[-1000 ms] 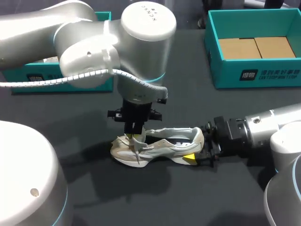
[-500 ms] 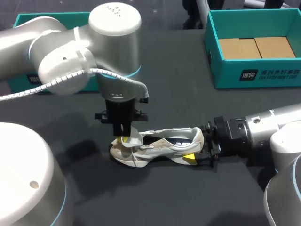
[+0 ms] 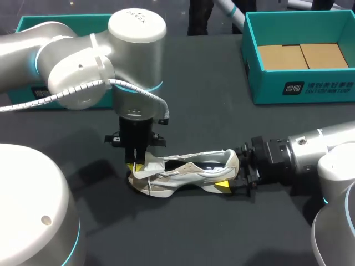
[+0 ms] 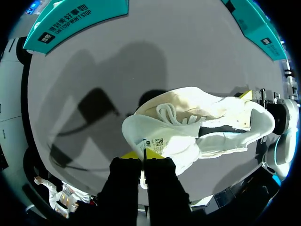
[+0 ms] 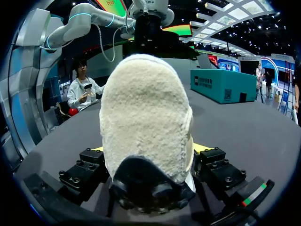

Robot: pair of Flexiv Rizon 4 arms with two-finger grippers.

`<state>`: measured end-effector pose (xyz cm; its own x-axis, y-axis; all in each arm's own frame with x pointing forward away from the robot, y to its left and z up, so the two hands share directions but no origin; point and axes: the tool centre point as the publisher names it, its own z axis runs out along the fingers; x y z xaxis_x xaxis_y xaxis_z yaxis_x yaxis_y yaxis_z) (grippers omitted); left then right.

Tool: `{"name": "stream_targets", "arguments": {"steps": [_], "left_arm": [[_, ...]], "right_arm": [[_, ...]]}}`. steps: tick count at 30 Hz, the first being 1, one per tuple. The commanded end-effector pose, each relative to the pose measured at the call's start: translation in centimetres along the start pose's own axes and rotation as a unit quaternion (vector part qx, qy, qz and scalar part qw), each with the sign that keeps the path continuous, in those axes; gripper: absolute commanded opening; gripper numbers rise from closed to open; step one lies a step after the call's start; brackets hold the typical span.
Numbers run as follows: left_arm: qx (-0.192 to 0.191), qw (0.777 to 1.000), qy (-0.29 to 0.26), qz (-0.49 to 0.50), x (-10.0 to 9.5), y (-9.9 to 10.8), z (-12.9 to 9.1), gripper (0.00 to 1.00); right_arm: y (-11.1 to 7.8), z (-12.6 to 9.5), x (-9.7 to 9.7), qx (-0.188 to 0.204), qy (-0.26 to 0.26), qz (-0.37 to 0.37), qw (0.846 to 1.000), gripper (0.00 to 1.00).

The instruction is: Take the shoe out of the shoebox, open the shoe tongue, remove and reinsert the insole, then place the shoe into the shoebox

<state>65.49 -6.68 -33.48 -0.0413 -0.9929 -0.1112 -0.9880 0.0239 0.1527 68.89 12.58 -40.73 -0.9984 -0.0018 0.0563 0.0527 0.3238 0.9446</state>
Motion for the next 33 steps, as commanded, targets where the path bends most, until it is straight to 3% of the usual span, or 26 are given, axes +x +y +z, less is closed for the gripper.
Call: {"name": "stream_targets", "arguments": {"steps": [1,15,23,33], "left_arm": [[-0.009,1.000,-0.008,-0.001,-0.3,-0.4,0.8,0.01],[-0.008,1.000,-0.010,0.004,-0.5,-0.4,0.7,0.40],[0.026,0.999,0.007,0.017,-0.6,0.3,-1.6,0.45],[0.071,0.996,0.032,0.032,0.7,0.2,-4.5,0.51]], "right_arm": [[-0.4,-0.1,0.0,0.003,0.000,0.001,1.000,0.00],[-0.4,-0.1,0.0,0.003,0.000,0.001,1.000,0.00],[-0.4,-0.1,0.0,0.003,0.000,0.001,1.000,0.00],[-0.4,-0.1,0.0,0.003,0.000,0.001,1.000,0.00]]}}
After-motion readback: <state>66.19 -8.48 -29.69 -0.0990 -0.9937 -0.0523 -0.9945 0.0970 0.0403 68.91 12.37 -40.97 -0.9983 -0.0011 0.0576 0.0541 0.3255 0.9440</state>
